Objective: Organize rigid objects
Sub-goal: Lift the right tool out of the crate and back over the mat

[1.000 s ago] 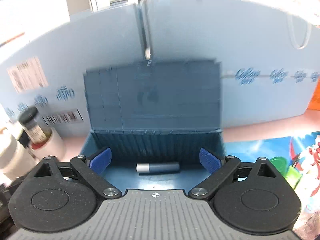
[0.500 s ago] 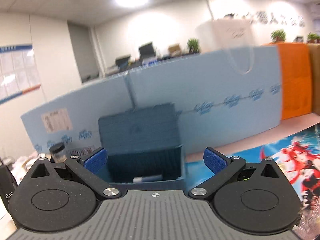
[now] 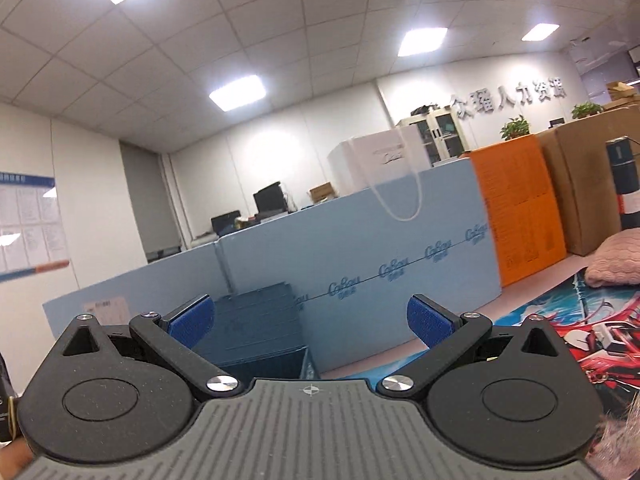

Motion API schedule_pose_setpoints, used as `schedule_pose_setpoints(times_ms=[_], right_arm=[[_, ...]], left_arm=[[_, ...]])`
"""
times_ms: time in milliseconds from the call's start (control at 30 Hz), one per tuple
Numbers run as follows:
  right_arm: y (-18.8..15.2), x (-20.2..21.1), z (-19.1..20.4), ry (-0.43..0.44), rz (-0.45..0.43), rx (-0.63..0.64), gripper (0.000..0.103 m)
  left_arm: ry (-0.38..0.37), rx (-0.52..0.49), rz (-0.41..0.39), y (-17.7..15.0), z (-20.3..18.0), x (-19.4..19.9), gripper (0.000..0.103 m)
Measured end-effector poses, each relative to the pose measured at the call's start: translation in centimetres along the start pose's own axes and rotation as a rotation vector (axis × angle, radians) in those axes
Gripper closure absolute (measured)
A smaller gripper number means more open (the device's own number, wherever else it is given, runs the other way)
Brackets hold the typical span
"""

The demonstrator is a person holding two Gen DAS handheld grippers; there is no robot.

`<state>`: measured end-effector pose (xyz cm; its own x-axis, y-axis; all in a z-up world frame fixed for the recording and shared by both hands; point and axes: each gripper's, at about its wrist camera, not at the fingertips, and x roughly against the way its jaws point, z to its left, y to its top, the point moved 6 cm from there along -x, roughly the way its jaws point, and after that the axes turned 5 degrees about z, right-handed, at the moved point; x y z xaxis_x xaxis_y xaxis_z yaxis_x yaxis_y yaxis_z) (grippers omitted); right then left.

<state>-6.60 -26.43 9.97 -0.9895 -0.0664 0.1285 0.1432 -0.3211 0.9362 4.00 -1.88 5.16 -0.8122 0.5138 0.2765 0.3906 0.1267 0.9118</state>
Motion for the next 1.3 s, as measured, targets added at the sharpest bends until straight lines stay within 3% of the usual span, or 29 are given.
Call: schedule_pose_setpoints(times_ms=[167, 567, 700, 800, 933, 1033, 1167, 1300], right_arm=[[-1.4, 1.8, -3.5, -0.047, 0.0, -0.007, 0.0], [-7.5, 4.9, -10.7, -0.157, 0.06, 0.089, 0.0], [-8.4, 5.7, -11.1, -0.109, 0.069, 0.235, 0.0], [-8.2, 6.1, -10.6, -0.018, 0.056, 0.364, 0.0], [-8.0, 5.8, -10.5, 0.049, 0.086, 0.476, 0.0], [-8.1, 4.7, -10.9, 0.04, 0.152, 0.545, 0.0], [-8.8, 2.6, -11.5, 0.076, 0.276, 0.587, 0.0], [-9.6, -0.4, -11.5, 0.169, 0.418, 0.592, 0.002]], left_arm=[[-0.027, -0.074, 0.057, -1.5, -3.3, 0.0, 0.0], [-0.129, -0.087, 0.267, -7.8, -7.9, -2.9, 0.0], [-0.178, -0.122, 0.324, -7.5, -9.3, -4.1, 0.0], [-0.221, -0.167, 0.341, -7.0, -10.4, -4.9, 0.0], [-0.225, -0.229, 0.356, -7.0, -11.3, -6.7, 0.0], [-0.273, -0.223, 0.367, -7.6, -11.6, -8.3, 0.0], [-0.292, -0.139, 0.396, -9.2, -10.3, -9.9, 0.0], [-0.314, -0.045, 0.421, -9.5, -8.5, -10.0, 0.001]])
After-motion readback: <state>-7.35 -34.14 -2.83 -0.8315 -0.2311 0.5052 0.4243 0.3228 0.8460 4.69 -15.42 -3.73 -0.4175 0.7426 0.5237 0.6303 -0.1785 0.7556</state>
